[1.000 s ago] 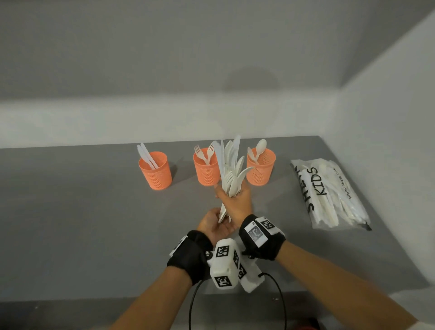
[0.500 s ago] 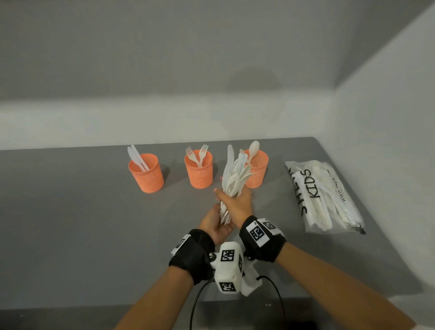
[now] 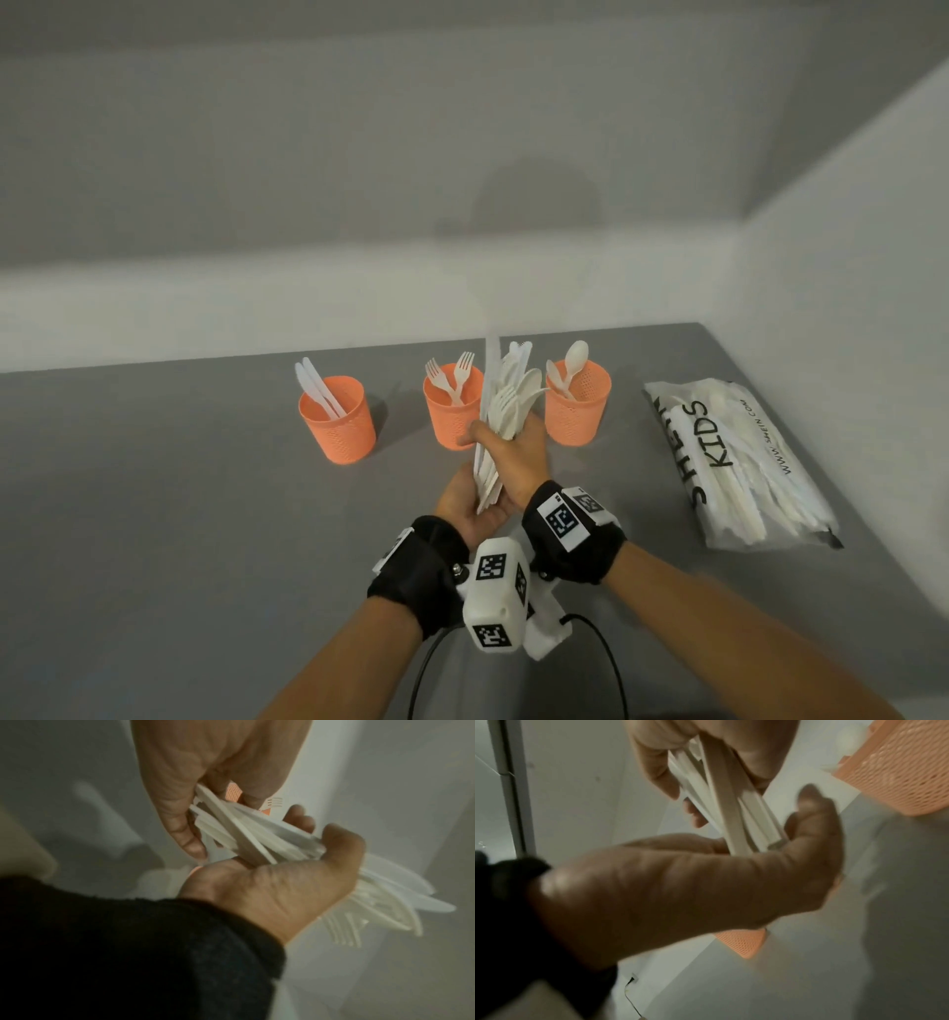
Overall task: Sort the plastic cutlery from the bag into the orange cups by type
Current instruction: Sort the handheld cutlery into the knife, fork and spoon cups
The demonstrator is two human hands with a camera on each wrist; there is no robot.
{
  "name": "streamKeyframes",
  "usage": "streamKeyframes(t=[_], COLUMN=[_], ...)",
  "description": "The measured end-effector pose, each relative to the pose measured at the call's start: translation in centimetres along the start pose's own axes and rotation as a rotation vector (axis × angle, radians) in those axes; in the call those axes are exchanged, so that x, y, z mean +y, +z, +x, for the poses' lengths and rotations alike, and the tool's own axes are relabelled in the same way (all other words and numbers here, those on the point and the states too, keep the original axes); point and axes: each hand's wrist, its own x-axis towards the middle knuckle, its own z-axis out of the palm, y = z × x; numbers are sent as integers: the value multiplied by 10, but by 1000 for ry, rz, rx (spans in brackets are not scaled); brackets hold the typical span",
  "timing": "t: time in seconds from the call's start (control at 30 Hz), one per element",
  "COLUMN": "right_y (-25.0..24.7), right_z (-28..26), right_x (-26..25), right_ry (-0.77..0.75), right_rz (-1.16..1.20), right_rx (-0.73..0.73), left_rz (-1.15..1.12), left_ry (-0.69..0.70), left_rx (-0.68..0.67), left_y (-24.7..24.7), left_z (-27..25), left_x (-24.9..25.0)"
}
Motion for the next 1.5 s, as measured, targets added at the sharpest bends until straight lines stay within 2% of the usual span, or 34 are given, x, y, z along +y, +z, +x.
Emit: streamKeyframes(t=[0.2,0.33,0.47,0.53,0.6,0.67,0.73,0.87,0.97,1.07,1.17,1.23,1.4,1.5], right_y=[15,19,25,24,21,16,12,10,16,19,16,12,4,0], right_z=[3,7,7,7,9,11,11,12,9,5,6,8,13,17], right_x=[14,25,36,40,43,44,46,52,54,50,46,44,46,46], right_ry=[26,60,126,148,191,213,236,332,363,372,391,423,493,534], right_rz=[26,1,-19,-8,45,120,112,70,44,38,94,120,117,116], right_rx=[15,-40,-59,-44,-44,-56,-67,-143,-219,-293,-318,-310,-319,-343], left_rz=[27,85,141,273,554,796,905,897,884,941,1021,988,730,505], left_ry=[45,54,58,32,45,109,219,473,551,609,597,556,510,569], left_rx=[8,51,-6,-2,82,141,154,128,74,129,155,137,146,186], left_y=[-8,-14,-18,-23,-33,-42,-51,-45,-34,-32,-36,-38,-36,-34], left_z=[-3,1,-5,-5,-4,-6,-4,-5,-6,0,7,11,14,15], left_x=[15,20,17,17,20,26,34,58,72,77,81,82,85,91])
